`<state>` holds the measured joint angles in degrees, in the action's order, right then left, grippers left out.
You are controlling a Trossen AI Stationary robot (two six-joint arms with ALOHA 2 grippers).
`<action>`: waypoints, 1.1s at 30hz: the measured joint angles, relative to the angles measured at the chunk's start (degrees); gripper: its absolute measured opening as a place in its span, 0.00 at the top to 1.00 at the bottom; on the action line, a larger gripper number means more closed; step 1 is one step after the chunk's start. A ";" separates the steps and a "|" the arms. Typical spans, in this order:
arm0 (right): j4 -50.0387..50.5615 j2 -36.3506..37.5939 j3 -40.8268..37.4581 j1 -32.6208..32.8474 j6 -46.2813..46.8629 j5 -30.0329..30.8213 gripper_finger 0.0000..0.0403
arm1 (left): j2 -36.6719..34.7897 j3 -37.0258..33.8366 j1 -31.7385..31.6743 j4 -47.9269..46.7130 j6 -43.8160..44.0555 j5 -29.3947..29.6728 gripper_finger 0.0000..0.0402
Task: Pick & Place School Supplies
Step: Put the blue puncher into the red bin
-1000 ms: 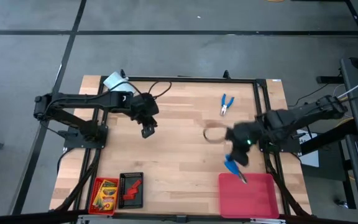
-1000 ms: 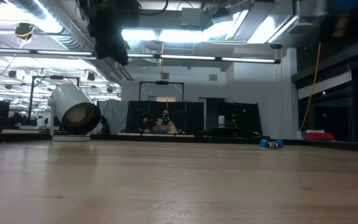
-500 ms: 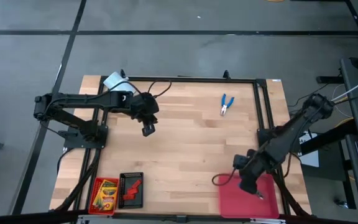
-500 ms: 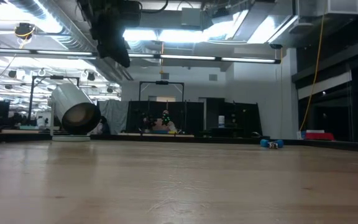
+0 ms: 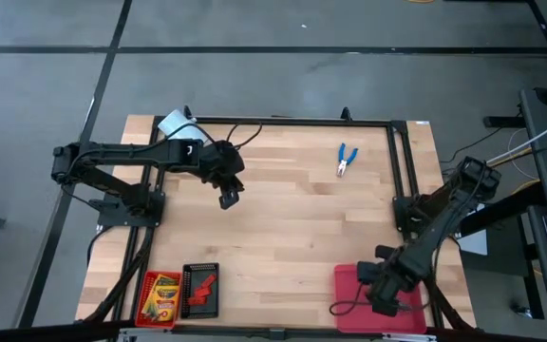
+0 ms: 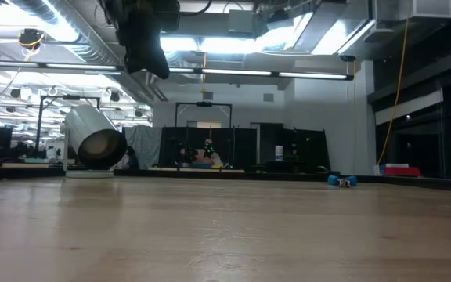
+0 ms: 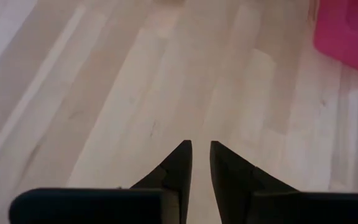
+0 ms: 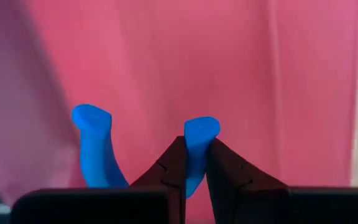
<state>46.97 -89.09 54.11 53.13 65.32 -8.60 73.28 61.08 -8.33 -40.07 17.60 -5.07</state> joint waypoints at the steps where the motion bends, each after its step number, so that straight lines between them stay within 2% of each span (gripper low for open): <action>1: -1.13 0.32 0.01 0.67 1.29 1.61 0.90 | 0.00 0.00 0.05 0.00 0.35 -0.24 0.87; 3: -1.50 1.17 0.02 1.44 4.14 3.65 0.85 | 0.00 0.00 0.06 0.00 0.80 -0.61 0.87; 9: 0.74 1.79 0.04 2.81 9.14 3.62 0.54 | 0.00 0.00 0.87 0.01 1.34 -0.61 0.86; 12: -0.17 2.00 0.10 3.15 9.24 3.71 0.46 | 0.00 0.00 1.08 0.02 1.43 -0.64 0.86; 15: -0.49 4.78 1.52 2.77 10.72 11.90 0.45 | -0.02 0.00 1.23 0.02 2.10 -0.58 0.87; 19: 5.40 12.49 2.75 -1.03 18.14 32.01 0.50 | -0.02 0.00 1.93 0.02 3.14 0.31 0.87; 22: 18.07 18.43 2.76 -6.24 35.32 47.88 0.55 | -0.02 0.00 2.76 0.04 2.84 4.47 0.86; 25: 29.96 23.75 2.74 -14.40 53.51 55.44 0.59 | -0.02 -0.01 3.33 0.56 3.10 7.67 0.86; 27: 31.25 26.49 2.72 -21.71 53.26 55.97 0.61 | -0.02 -0.02 3.35 1.48 3.18 8.67 0.86; 29: 29.98 28.30 2.71 -29.21 48.73 54.93 0.62 | -0.02 -0.02 3.35 2.21 3.00 9.25 0.86; 31: 27.00 29.19 2.71 -37.41 41.04 51.54 0.62 | -0.02 -0.02 3.35 2.93 2.80 10.07 0.86; 33: 24.50 29.97 2.71 -45.73 31.83 45.66 0.62 | -0.02 -0.02 3.35 3.23 2.74 10.50 0.86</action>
<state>71.47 -59.13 56.82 7.40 97.15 37.06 73.25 61.06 -4.97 -36.84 20.34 5.43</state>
